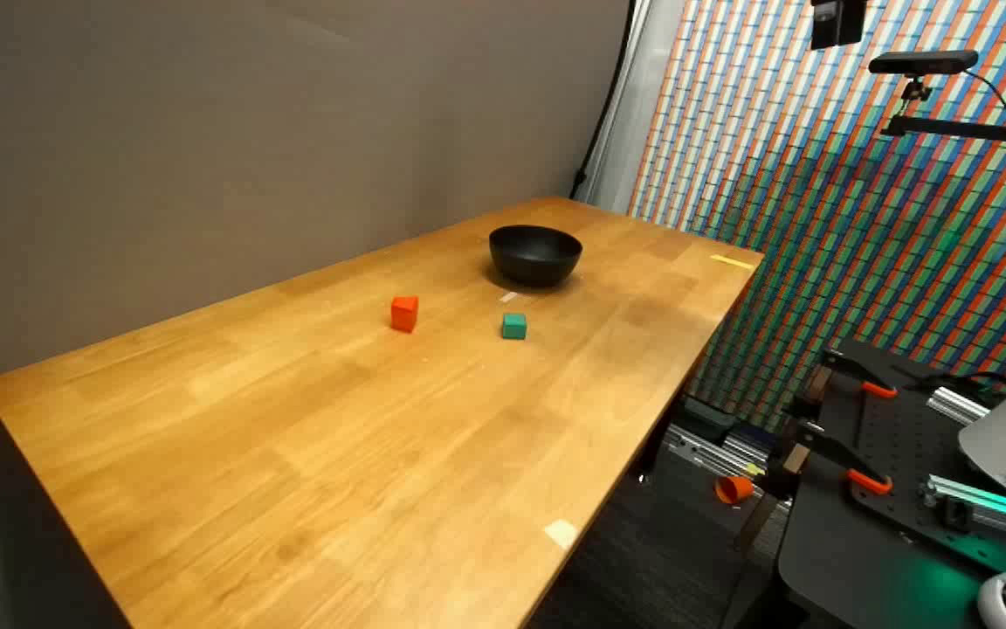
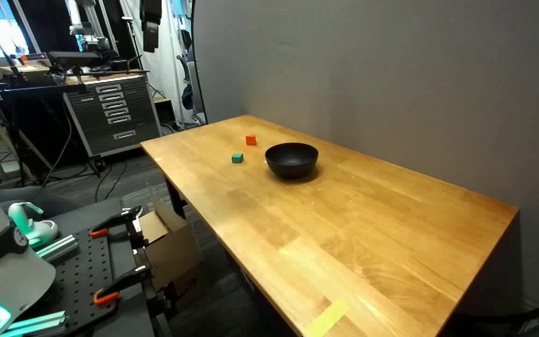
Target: Put the orange and green blocks in the bowl respectively
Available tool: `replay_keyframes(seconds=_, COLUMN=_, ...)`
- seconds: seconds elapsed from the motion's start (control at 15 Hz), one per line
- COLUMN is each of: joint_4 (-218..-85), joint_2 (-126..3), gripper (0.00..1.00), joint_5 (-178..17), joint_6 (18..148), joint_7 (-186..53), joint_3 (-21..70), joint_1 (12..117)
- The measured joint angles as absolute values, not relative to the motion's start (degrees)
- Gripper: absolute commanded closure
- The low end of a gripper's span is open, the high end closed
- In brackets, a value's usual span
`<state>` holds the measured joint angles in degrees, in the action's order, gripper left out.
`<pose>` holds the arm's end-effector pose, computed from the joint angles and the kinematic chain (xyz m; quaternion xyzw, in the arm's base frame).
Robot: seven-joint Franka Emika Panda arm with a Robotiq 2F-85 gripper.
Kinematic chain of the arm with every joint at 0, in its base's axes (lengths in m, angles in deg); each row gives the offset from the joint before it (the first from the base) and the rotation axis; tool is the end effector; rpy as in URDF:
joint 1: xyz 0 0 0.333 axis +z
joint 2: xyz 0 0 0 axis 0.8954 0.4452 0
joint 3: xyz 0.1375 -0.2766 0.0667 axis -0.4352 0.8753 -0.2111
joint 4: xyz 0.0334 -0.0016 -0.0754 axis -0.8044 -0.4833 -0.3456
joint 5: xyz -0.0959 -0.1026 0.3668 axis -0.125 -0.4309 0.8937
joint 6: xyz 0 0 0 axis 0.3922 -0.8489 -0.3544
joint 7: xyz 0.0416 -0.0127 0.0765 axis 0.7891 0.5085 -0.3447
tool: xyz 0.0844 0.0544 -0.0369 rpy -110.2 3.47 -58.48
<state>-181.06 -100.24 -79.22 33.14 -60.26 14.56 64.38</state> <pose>0.4026 0.0512 0.5484 0.9897 -0.0432 -0.1243 0.0555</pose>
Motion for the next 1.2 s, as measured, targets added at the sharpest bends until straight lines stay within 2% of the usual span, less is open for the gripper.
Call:
replay_keyframes(seconds=0.53, joint_4=-180.42, joint_2=-97.92, gripper=0.0, joint_5=-79.05, joint_6=37.1, joint_7=-58.38, joint_3=13.86, joint_1=64.86)
replay_keyframes(seconds=0.87, joint_4=-175.97, joint_2=-82.33, gripper=0.0, joint_5=-78.85, joint_6=50.85, joint_7=-57.34, joint_3=11.16, joint_1=68.11)
replay_keyframes(seconds=1.2, joint_4=-164.69, joint_2=-63.59, gripper=0.0, joint_5=-79.08, joint_6=56.43, joint_7=-61.8, joint_3=10.92, joint_1=71.63)
